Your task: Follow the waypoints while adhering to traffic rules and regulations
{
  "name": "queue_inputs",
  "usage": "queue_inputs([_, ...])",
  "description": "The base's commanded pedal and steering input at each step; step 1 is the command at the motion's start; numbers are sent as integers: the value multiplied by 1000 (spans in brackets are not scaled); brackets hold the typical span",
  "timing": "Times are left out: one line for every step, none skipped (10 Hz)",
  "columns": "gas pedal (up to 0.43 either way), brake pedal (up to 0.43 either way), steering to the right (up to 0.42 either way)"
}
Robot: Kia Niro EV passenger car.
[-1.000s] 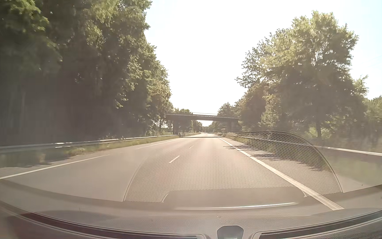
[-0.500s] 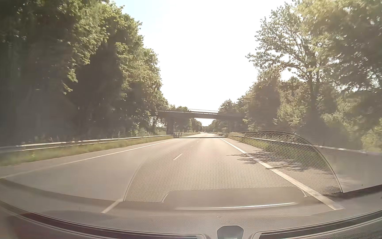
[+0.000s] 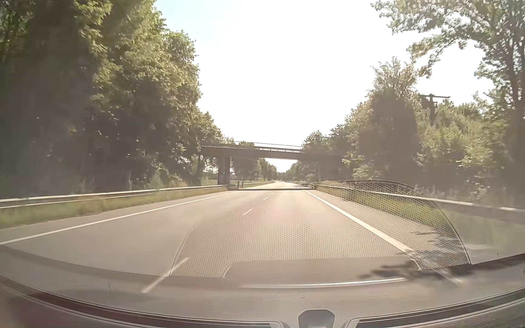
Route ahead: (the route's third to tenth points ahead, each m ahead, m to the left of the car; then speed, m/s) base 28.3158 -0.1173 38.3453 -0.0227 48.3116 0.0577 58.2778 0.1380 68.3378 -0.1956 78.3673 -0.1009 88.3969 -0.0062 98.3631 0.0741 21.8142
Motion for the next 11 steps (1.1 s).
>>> queue_inputs([299,6,4])
queue_inputs([299,6,4])
queue_inputs([299,6,4])
queue_inputs([299,6,4])
queue_inputs([299,6,4])
queue_inputs([299,6,4])
queue_inputs([299,6,4])
queue_inputs([299,6,4])
queue_inputs([299,6,4])
queue_inputs([299,6,4])
queue_inputs([299,6,4])
